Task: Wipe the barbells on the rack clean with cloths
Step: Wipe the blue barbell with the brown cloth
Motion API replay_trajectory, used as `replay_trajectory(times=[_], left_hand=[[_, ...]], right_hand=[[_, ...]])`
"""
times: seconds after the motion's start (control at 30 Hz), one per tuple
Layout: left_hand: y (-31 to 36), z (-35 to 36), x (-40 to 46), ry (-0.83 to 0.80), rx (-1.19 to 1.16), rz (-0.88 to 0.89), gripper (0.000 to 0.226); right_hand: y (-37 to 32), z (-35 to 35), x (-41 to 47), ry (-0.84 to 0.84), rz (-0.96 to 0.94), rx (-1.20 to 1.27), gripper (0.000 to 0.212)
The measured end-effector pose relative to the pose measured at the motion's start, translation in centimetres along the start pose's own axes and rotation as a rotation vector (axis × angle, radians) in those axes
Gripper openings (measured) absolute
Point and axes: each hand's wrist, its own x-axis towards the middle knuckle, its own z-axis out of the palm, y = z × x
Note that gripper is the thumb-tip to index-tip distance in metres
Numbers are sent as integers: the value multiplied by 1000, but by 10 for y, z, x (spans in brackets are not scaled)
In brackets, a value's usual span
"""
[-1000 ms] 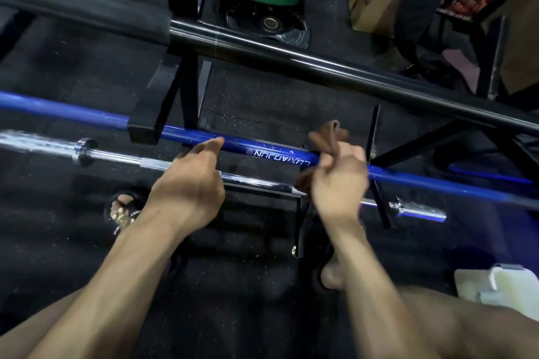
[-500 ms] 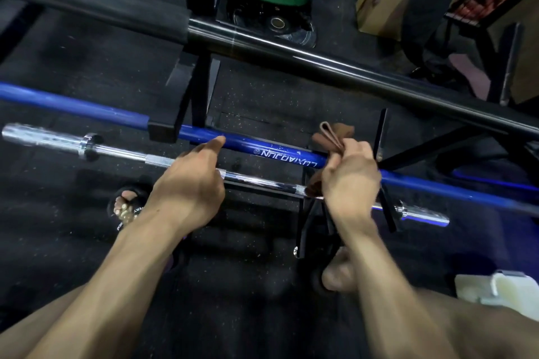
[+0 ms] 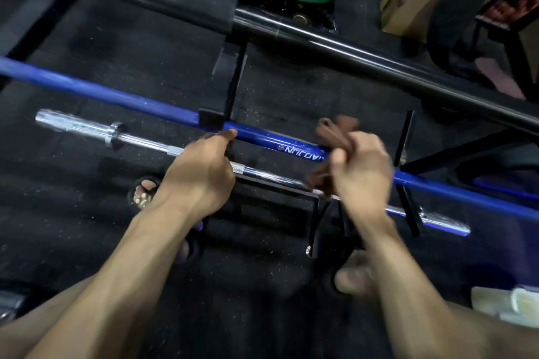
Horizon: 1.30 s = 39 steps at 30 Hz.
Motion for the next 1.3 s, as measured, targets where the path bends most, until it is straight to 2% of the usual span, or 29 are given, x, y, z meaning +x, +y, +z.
replay_trajectory(times=[0.07,0.13,0.2,0.3,0.37,0.47,0.6,0.63,0.73,0.8,0.9,0.97,1.07,1.13,1.3], left_hand=[[-7,-2,0,19,9,-21,53],[-11,-5,0,20,25,-40,53],[-13,-8,-2,19,31,-78,50],[-13,-13,-5,48,60,-142,37],[-13,-16,-5,78,69,-160,35],[-10,-21,-5,112,41,-189,37],[-10,-22,-7,81,37,-187,37],[-11,-22,-7,73,30,-189,40],[-14,-23,-10,73,33,-190,49],[-14,-24,-11,71,42,-174,49],[-12,-26,-13,79,57,-167,44],[-10,-26,-11,83,62,-162,36],[-5,-25,-9,79,43,-157,33],[-4,-22,-7,69,30,-152,39],[-3,-12,-1,38,31,-127,49]], right_hand=[[20,-10,-3,55,148,-18,24],[11,-6,-10,41,220,-26,23],[-15,6,-18,32,193,-17,23],[-70,35,-27,25,85,121,20],[-113,52,-31,-52,2,215,19],[-147,62,-27,-187,-64,313,29],[-90,40,-29,-248,-343,172,27],[-67,33,-31,-228,-352,134,27],[-29,17,-29,-96,-123,136,22],[-38,21,-26,-45,-37,92,19],[-87,40,-29,-138,-165,119,21],[-117,52,-26,-251,-212,179,34],[-128,55,-17,-327,-213,251,49],[-112,47,-16,-355,-219,284,54],[-1,5,-18,-211,-44,187,34]])
